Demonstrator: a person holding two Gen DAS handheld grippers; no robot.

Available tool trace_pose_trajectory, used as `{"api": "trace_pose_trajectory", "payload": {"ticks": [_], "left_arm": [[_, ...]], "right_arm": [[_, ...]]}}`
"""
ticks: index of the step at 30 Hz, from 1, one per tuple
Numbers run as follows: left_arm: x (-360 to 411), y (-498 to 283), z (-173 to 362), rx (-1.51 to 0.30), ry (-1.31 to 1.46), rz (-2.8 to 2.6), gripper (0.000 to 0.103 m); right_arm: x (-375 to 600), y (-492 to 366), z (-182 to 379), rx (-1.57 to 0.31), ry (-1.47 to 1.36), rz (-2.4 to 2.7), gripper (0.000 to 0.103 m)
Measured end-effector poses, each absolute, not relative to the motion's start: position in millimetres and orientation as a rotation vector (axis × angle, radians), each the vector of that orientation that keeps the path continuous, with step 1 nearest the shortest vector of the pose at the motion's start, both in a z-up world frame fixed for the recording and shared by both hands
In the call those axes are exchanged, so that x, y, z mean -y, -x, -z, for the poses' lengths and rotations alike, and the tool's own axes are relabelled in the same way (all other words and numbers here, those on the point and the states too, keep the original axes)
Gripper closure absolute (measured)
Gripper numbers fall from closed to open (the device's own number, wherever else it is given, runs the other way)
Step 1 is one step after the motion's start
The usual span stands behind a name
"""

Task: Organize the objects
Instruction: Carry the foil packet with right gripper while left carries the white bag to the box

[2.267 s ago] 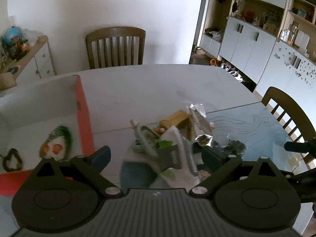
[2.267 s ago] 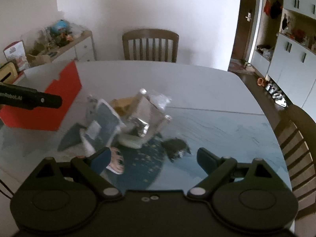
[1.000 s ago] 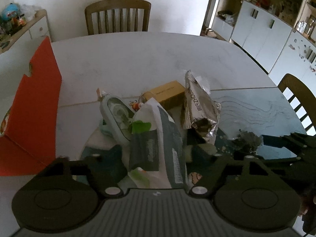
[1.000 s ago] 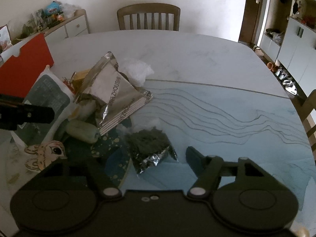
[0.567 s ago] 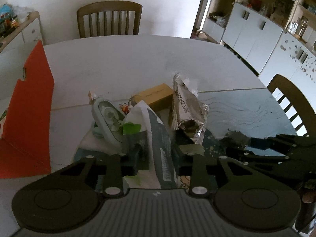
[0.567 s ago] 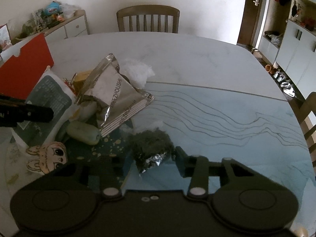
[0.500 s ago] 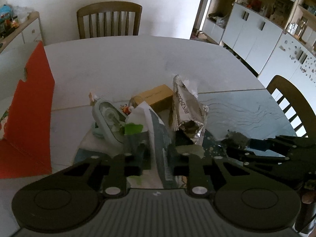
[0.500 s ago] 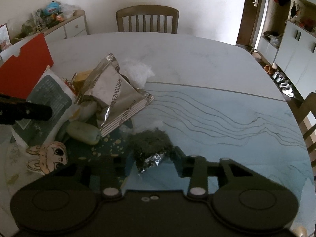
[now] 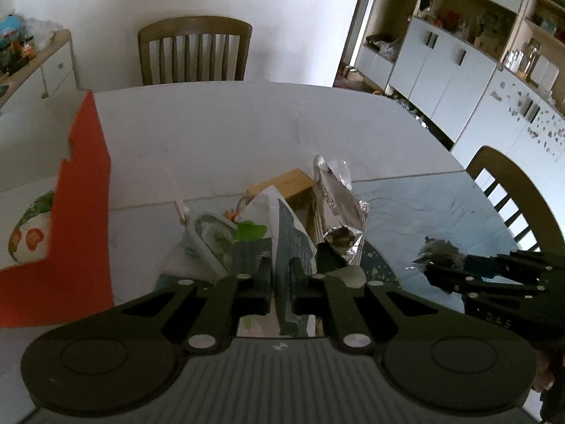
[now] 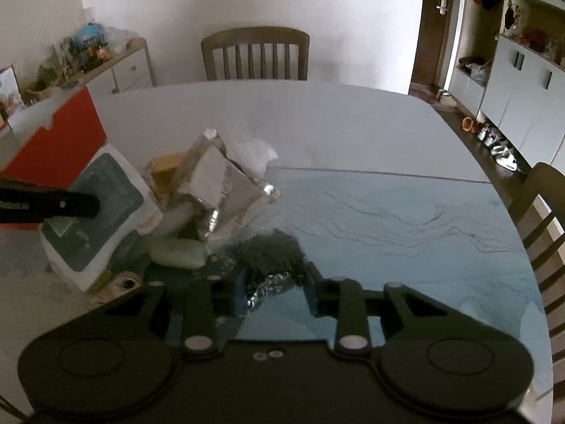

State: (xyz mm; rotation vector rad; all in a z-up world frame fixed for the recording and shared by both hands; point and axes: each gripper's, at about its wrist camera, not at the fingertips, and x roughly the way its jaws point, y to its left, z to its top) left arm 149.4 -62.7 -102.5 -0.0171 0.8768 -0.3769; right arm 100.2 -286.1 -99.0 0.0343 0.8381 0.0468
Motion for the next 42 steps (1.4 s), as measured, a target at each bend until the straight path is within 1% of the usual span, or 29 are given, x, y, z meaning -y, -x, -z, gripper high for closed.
{"api": "trace_pose_trajectory", "payload": {"ticks": [10,18,28,42], "left_arm": [[25.1,-142.0,69.9,-0.865,0.07,0.383,0.094],[-19.1,-136.4,44.0,-0.838,0.096,0.371,0.094],[-86.4,-143.9,20.9,-0.794,0.117,0.299,0.094],[-176.8,-175.5,3.3,-0.741,0.117,0.182,0.093]], "right_arm": [[253.2,-84.5,50.1,-0.78,-0.037,-0.099,0.072],[212.4,-84.5,18.2,-0.737,-0.023,-0.148,0.072],[157.6,-96.5,-1.8,-0.711,0.018,-0.218,0.072],[69.9,-132.0,-11.6,-0.685,0.075,-0.311,0.072]]}}
